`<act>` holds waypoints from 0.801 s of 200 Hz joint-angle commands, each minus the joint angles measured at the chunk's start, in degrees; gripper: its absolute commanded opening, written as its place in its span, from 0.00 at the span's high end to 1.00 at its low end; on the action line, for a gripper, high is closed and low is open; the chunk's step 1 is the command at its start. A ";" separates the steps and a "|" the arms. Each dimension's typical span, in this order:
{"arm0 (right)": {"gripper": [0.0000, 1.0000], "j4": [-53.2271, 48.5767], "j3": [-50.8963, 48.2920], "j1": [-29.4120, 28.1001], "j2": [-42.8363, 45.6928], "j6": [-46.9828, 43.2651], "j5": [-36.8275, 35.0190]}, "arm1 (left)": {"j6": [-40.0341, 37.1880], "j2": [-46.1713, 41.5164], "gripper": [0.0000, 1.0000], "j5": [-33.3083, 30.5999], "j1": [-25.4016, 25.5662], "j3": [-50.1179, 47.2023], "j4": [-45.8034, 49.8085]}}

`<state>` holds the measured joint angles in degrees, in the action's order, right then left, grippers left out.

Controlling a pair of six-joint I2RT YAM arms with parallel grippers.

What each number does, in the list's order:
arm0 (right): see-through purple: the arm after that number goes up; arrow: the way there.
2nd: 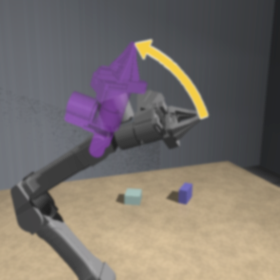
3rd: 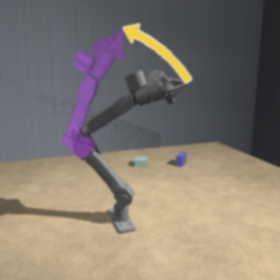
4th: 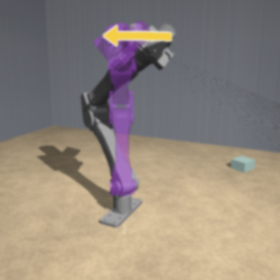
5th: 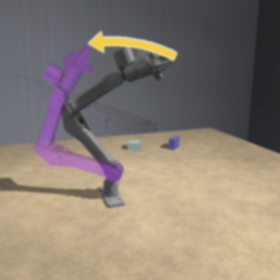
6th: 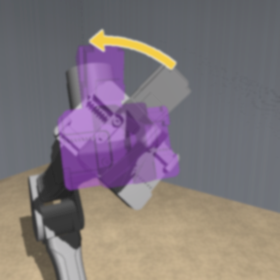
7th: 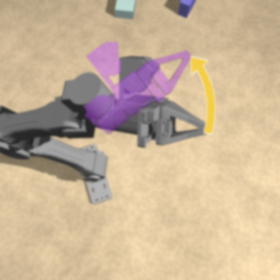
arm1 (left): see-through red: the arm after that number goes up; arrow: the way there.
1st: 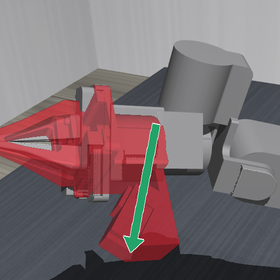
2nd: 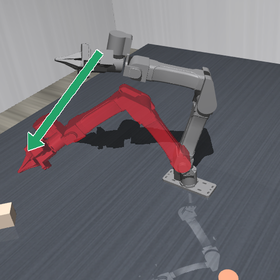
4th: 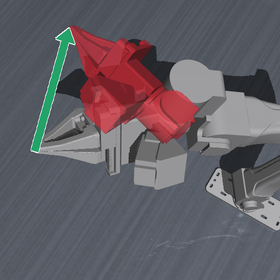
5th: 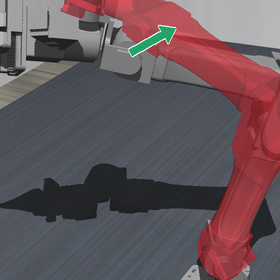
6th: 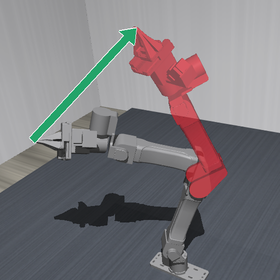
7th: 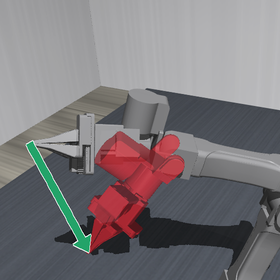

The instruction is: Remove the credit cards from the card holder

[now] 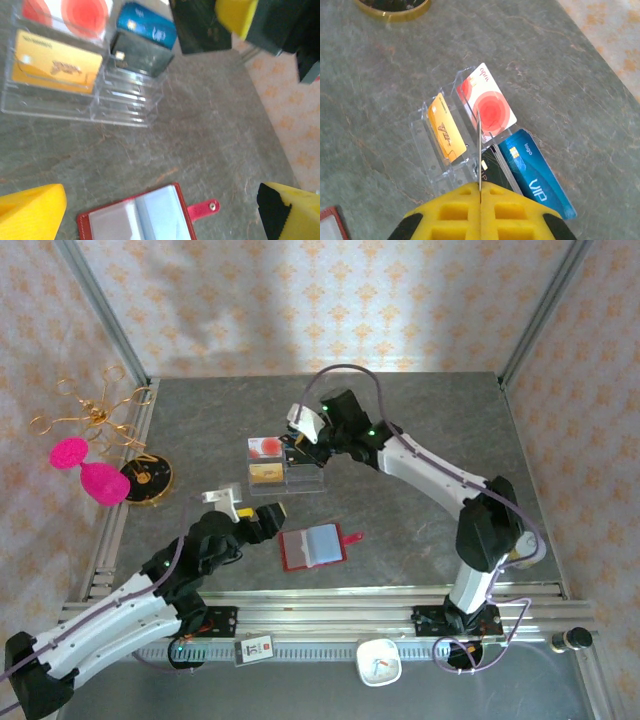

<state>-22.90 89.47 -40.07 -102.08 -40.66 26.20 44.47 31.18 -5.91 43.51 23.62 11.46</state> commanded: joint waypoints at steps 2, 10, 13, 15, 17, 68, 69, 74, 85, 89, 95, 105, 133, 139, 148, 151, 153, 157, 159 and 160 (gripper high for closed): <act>1.00 -9.52 4.68 0.39 -2.51 -11.71 1.37 | -0.87 -2.28 0.01 -6.75 0.03 2.97 5.29; 1.00 -9.80 5.36 0.59 -3.21 -13.12 0.93 | -0.94 -2.75 0.01 -7.84 0.01 3.46 6.19; 1.00 -10.13 5.66 0.61 -3.44 -13.85 0.72 | -1.05 -2.85 0.01 -8.19 0.07 3.66 6.46; 1.00 -10.37 5.81 0.61 -3.55 -14.29 0.59 | -1.05 -2.94 0.01 -8.42 0.06 3.81 6.64; 1.00 -10.58 5.94 0.68 -3.80 -14.60 0.45 | -1.12 -3.02 0.01 -8.70 0.01 3.92 6.80; 1.00 -13.67 10.31 1.56 -8.68 -19.99 -2.52 | -1.64 -3.08 0.01 -11.84 -0.07 4.61 7.36; 1.00 -13.71 10.43 1.57 -8.76 -19.98 -2.58 | -1.65 -3.02 0.01 -11.89 -0.03 4.56 7.35; 1.00 -13.99 10.66 1.58 -9.21 -20.30 -2.81 | -1.79 -2.84 0.01 -11.88 -0.02 4.59 7.19; 1.00 -14.06 11.19 1.68 -10.00 -20.69 -3.50 | -1.97 -2.26 0.01 -12.03 -0.18 4.55 7.17; 1.00 -14.17 11.48 1.67 -10.30 -20.95 -3.94 | -2.04 -2.06 0.01 -12.02 -0.10 4.53 7.17; 1.00 -14.52 11.87 1.67 -10.87 -21.16 -4.31 | -2.17 -1.64 0.01 -11.98 -0.30 4.60 7.17; 1.00 -14.93 12.69 1.70 -11.62 -21.54 -4.86 | -2.41 -1.07 0.01 -11.62 -0.43 4.73 7.02; 1.00 -16.58 15.58 1.75 -13.83 -22.09 -6.48 | -3.15 -0.20 0.01 -10.80 -1.01 4.91 6.77; 1.00 -16.74 16.02 1.75 -14.21 -22.24 -6.68 | -3.16 -0.13 0.01 -10.64 -1.15 4.86 6.83; 1.00 -16.90 16.39 1.74 -14.62 -22.43 -7.16 | -3.24 -0.21 0.01 -10.37 -1.44 4.77 6.69; 1.00 -16.98 16.54 1.71 -14.82 -22.55 -7.25 | -3.25 -0.23 0.01 -10.38 -1.43 4.71 6.65; 1.00 -17.07 16.66 1.63 -14.88 -22.58 -7.33 | -3.25 -0.24 0.01 -10.31 -1.54 4.62 6.64; 1.00 -17.21 16.82 1.66 -15.12 -22.62 -7.32 | -3.25 -0.20 0.01 -10.19 -1.71 4.46 6.56; 1.00 -17.26 16.91 1.64 -15.20 -22.73 -7.35 | -3.25 -0.23 0.01 -10.07 -1.75 4.45 6.56; 1.00 -17.26 16.98 1.65 -15.22 -22.72 -7.32 | -3.25 -0.24 0.01 -10.03 -1.75 4.44 6.51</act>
<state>-37.74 103.77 -38.52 -116.07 -61.89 21.06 42.76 31.16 -15.84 42.61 26.87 17.19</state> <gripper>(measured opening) 0.041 0.991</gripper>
